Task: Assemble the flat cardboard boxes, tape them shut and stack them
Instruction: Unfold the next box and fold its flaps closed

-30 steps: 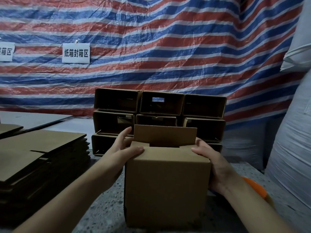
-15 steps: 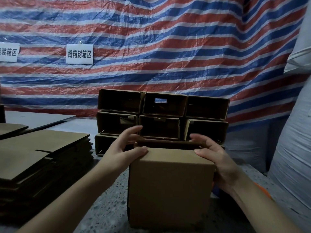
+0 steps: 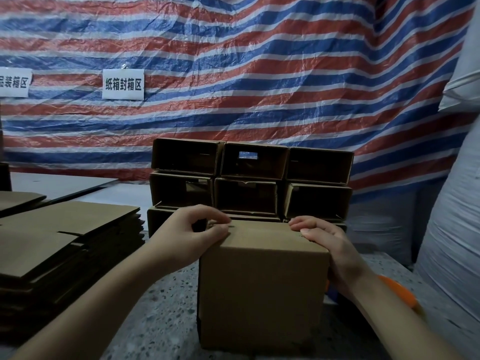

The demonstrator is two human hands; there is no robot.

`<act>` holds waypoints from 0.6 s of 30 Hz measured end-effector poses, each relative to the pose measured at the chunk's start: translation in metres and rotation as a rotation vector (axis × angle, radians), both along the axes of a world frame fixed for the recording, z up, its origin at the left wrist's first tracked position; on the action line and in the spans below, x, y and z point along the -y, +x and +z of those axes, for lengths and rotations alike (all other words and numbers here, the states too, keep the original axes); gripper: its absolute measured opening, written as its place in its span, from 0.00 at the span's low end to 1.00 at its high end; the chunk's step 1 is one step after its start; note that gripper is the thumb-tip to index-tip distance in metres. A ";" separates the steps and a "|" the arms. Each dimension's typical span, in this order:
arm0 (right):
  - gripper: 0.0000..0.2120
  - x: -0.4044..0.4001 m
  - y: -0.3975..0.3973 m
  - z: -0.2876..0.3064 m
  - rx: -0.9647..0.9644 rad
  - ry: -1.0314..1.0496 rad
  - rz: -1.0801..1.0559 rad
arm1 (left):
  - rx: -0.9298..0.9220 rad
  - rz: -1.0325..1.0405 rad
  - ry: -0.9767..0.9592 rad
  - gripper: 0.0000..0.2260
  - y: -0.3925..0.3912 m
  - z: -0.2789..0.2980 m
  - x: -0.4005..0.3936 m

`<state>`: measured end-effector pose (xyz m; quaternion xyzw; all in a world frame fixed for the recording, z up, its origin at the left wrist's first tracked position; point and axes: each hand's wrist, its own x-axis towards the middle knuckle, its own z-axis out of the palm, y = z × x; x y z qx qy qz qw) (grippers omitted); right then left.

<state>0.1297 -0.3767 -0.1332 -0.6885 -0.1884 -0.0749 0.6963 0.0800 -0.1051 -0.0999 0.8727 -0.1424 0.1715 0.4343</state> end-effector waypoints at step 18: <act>0.17 0.010 -0.005 0.013 0.020 -0.172 -0.082 | 0.428 0.097 0.671 0.29 -0.015 -0.016 0.061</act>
